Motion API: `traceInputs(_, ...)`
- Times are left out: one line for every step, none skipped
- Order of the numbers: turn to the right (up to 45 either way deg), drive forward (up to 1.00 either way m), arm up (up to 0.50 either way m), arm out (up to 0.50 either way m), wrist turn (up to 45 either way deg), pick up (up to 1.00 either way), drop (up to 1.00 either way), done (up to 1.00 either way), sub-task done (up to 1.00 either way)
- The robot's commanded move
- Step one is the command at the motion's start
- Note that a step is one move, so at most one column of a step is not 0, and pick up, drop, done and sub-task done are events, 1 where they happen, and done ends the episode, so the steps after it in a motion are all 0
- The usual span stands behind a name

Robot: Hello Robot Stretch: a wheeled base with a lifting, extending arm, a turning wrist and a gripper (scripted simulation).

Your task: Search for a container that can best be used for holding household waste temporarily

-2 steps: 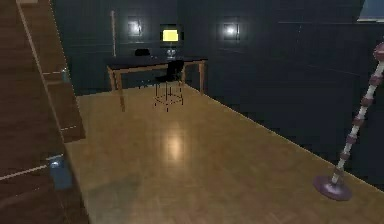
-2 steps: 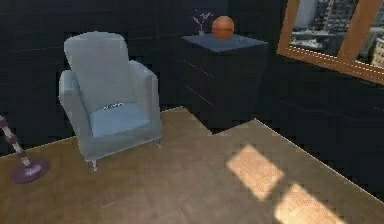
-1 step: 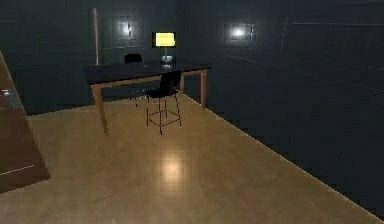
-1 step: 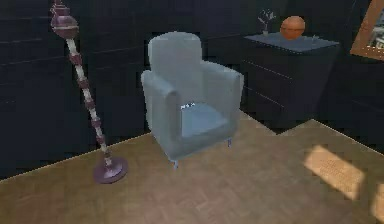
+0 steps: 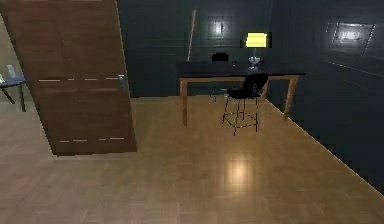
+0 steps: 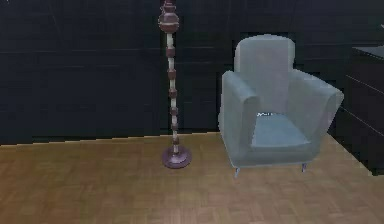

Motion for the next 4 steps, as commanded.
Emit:
traceInputs(0.0,0.50,0.00,0.00,0.0,0.00,0.00,0.00,0.00)
traceInputs(-45.0,0.00,0.00,0.00,0.0,0.00,0.00,0.00,0.00)
traceInputs(-3.0,0.00,0.00,0.00,0.0,0.00,0.00,0.00,0.00)
traceInputs(0.0,0.45,0.00,0.00,0.0,0.00,0.00,0.00,0.00)
